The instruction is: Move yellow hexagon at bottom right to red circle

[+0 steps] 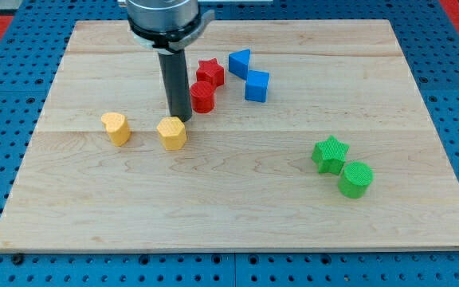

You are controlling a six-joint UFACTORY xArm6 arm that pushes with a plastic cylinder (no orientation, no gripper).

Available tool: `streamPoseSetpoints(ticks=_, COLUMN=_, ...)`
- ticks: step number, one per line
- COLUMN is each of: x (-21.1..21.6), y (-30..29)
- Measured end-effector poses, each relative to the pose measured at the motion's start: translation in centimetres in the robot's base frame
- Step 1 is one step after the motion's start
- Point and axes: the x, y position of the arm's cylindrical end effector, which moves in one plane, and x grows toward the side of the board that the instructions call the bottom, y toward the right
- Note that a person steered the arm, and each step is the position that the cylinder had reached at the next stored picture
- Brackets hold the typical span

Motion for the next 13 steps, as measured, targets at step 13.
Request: streamPoseSetpoints(ticks=13, x=5.8, y=4.8)
